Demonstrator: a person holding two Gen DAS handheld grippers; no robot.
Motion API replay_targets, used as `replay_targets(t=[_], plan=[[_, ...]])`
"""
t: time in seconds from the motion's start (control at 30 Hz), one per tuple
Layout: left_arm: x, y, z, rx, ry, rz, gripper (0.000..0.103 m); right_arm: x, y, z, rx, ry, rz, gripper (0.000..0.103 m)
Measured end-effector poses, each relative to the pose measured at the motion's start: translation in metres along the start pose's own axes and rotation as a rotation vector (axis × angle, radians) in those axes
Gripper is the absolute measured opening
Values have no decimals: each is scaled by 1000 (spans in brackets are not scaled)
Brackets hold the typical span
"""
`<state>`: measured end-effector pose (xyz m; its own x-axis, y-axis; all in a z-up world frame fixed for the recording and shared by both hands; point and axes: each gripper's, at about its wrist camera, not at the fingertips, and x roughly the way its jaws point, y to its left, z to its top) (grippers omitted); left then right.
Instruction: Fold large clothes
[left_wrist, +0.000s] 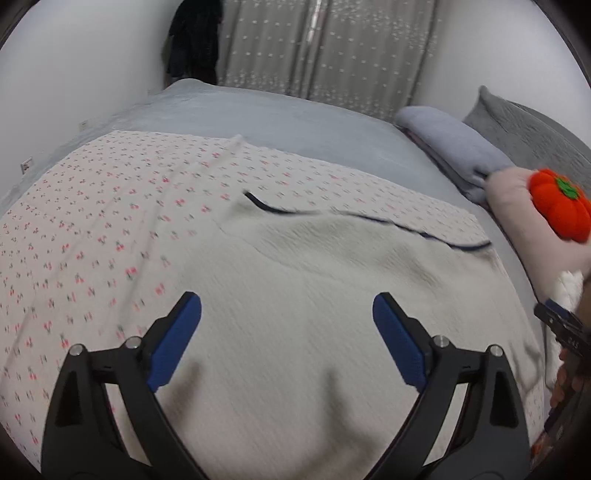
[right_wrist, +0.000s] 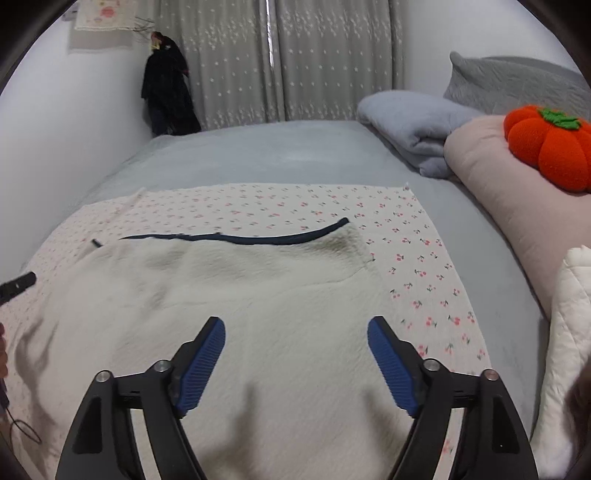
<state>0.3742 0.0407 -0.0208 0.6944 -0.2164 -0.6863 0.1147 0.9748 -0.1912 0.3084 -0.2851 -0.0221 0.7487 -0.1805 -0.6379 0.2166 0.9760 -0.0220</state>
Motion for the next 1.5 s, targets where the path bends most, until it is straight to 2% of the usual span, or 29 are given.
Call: replay_targets(t=[0.1, 0.2, 0.33, 0.37, 0.4, 0.5, 0.6, 0.67, 0.73, 0.87, 1.07, 1.17, 1.2, 1.27, 1.3, 1.33, 1.37, 1.4, 1.47, 1.5], plan=[[-5, -9, -25, 9, 5, 8, 94, -8, 15, -15, 21, 36, 11, 85], [3, -1, -48, -28, 84, 11, 94, -1, 15, -32, 82, 90, 61, 85], [8, 29, -75, -129, 149, 43, 94, 2, -1, -65, 165, 139, -18, 85], [4, 35, -79, -146, 143, 21, 94, 4, -9, -77, 195, 157, -40, 85], [-4, 38, -84, -159, 131, 9, 94, 1, -17, -87, 223, 139, -15, 85], [-28, 41, -89, -176, 115, 37, 94, -19, -26, -106, 263, 66, 38, 85], [-55, 48, -95, -242, 66, 40, 94, -35, -32, -112, 265, 63, 36, 85], [-67, 60, -101, -308, 46, 0, 94, -43, -45, -114, 310, 70, 26, 86], [-69, 74, -109, -392, 47, -59, 94, -50, -68, -118, 419, 66, 25, 87], [-54, 103, -127, -592, 92, -162, 94, -56, -102, -122, 611, 51, 94, 87], [-22, 122, -145, -780, 140, -267, 94, -31, -107, -134, 681, 144, 98, 87], [-11, 123, -149, -828, 98, -289, 94, -13, -114, -147, 755, 173, 157, 87], [-9, 123, -147, -850, 64, -313, 92, -9, -118, -149, 786, 152, 192, 88], [2, 127, -144, -937, 17, -377, 87, -5, -125, -153, 871, 70, 316, 86], [8, 129, -143, -981, 11, -374, 82, -1, -130, -155, 923, 44, 358, 85], [13, 131, -143, -1023, 0, -358, 70, 4, -135, -157, 974, 31, 354, 68], [17, 133, -143, -1057, -6, -337, 61, 6, -138, -158, 991, 26, 352, 46], [19, 134, -144, -1083, -15, -308, 36, 4, -140, -160, 1012, 3, 382, 43], [12, 135, -151, -1140, -66, -336, 31, -9, -142, -164, 1058, -78, 450, 34], [1, 130, -150, -1123, -109, -333, 30, -17, -139, -164, 1068, -107, 459, 33]])
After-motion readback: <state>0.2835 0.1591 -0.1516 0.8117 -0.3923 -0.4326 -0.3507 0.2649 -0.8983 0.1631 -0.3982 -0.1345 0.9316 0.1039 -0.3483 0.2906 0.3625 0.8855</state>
